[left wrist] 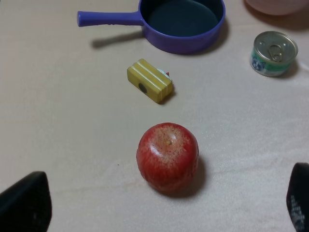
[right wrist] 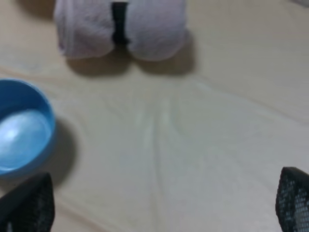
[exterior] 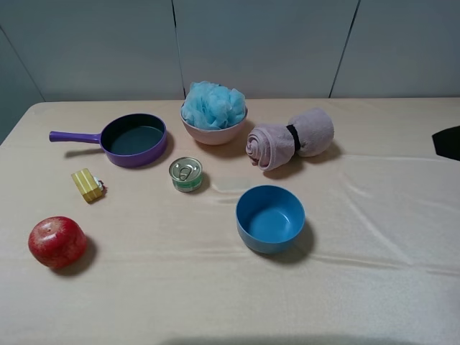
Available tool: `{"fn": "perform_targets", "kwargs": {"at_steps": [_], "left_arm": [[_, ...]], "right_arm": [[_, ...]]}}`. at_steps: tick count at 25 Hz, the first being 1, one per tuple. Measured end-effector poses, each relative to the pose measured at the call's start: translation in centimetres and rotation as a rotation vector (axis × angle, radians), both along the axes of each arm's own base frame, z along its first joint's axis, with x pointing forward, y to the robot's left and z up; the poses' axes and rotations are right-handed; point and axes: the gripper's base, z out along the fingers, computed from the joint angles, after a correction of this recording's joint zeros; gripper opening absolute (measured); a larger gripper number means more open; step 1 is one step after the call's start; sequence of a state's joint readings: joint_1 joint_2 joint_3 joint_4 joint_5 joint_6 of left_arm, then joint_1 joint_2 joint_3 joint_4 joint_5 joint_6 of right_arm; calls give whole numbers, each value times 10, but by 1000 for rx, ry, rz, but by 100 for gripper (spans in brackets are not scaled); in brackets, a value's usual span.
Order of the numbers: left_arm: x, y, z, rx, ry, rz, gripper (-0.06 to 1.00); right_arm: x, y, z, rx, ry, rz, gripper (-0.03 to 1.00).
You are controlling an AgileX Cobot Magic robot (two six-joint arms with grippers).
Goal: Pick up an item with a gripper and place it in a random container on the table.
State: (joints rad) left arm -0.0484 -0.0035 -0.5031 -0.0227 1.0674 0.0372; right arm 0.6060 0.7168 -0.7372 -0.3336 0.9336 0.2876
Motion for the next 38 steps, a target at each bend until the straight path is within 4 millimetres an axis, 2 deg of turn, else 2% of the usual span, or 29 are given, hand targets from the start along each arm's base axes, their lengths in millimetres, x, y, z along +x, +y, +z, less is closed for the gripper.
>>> {"fn": "perform_targets", "kwargs": {"at_steps": [7,16,33,38], "left_arm": [[0,0,0,0,0,0,99],[0,0,0,0,0,0,99],[0,0,0,0,0,0,99],[0,0,0,0,0,0,99]], "right_arm": [[-23,-28,-13,27,-71,-109,69],[-38,-43,-34,51,-81,-204,69],[-67,-61,-31,164,-208,-367,69],[-82,-64,-29,228,-274,-409,69]]}}
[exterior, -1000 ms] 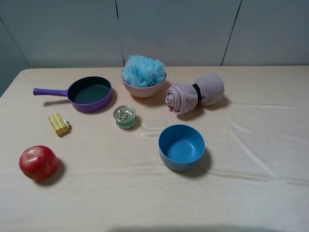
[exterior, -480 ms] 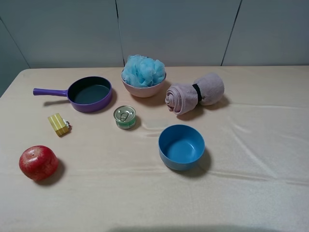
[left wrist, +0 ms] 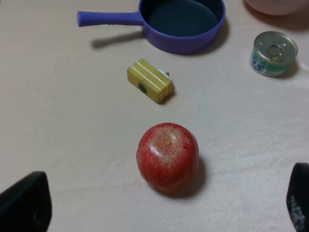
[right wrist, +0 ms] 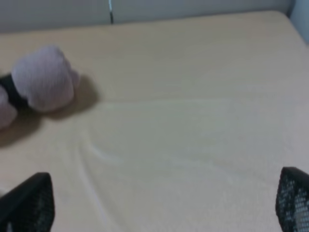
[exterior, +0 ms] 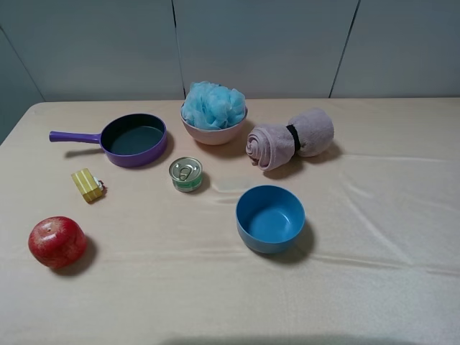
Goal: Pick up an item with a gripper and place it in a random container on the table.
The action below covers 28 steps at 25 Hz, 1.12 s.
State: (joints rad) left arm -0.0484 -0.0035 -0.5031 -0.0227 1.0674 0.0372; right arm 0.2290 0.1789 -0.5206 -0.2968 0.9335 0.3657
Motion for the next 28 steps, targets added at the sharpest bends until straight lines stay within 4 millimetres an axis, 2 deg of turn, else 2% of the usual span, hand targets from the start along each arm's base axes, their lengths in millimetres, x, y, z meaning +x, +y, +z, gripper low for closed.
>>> {"fn": "perform_targets", "kwargs": {"at_steps": [7,12,16,28], "left_arm": [[0,0,0,0,0,0,99],[0,0,0,0,0,0,99],[0,0,0,0,0,0,99],[0,0,0,0,0,0,99]], "right_arm": [[-22,-1,1,75,-107,-38,69],[-35,0,-5,109,-105,-65,69],[-35,2,-14,115,-40,-56,69],[-35,5,-14,104,-35,-17,69]]}}
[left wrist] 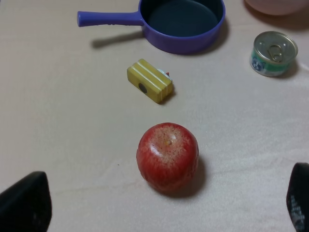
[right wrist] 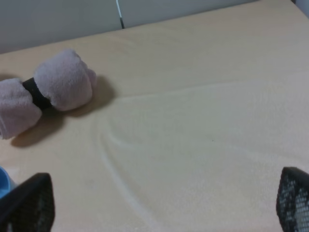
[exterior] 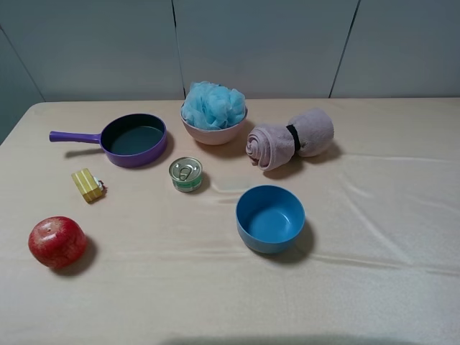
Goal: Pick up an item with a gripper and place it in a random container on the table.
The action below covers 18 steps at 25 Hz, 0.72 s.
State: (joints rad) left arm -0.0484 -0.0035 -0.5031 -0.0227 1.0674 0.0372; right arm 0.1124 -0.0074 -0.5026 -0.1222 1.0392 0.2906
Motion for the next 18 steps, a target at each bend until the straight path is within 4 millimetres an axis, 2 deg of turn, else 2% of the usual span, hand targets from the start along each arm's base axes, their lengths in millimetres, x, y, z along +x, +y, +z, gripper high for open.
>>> {"fn": "perform_targets", "kwargs": {"at_steps": [18], "left_arm": [[0,0,0,0,0,0,99]], "right_arm": [[0,0,0,-1,0,0,69]]}}
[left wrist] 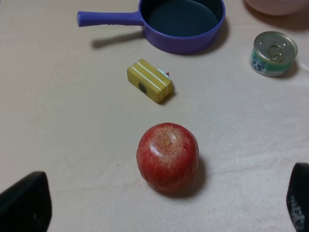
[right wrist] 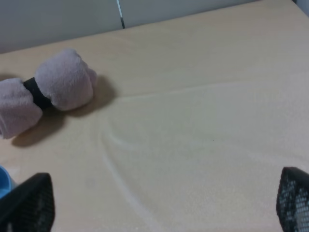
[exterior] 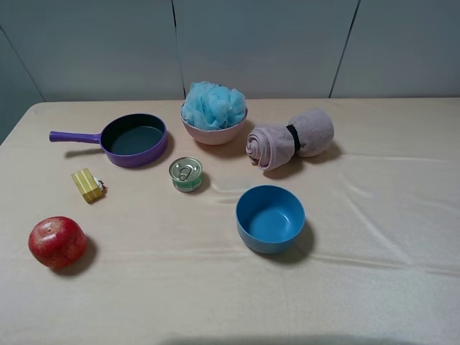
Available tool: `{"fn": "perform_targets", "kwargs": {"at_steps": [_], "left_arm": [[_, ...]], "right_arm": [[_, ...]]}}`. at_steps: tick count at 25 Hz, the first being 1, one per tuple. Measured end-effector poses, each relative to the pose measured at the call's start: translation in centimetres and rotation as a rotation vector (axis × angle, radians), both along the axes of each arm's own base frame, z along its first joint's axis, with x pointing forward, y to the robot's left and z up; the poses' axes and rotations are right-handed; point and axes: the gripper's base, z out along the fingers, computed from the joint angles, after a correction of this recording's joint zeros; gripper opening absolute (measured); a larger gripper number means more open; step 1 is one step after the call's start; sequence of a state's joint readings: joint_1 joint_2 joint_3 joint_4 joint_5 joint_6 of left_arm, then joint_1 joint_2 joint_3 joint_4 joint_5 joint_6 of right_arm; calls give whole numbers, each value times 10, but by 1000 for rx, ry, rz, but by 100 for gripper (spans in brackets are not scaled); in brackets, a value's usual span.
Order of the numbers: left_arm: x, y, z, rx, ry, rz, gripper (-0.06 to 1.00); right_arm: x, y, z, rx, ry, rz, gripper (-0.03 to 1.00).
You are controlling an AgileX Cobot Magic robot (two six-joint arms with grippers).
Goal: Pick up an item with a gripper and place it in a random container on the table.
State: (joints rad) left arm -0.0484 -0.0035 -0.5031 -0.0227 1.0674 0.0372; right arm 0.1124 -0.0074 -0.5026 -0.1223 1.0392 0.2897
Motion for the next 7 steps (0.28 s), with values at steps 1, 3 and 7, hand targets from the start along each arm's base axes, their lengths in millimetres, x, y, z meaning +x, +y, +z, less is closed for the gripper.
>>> {"fn": "perform_targets", "kwargs": {"at_steps": [1,3,7], "left_arm": [[0,0,0,0,0,0,99],[0,0,0,0,0,0,99],[0,0,0,0,0,0,99]], "right_arm": [[0,0,0,0,0,0,69],[0,0,0,0,0,0,69],[0,0,0,-1,0,0,69]]}}
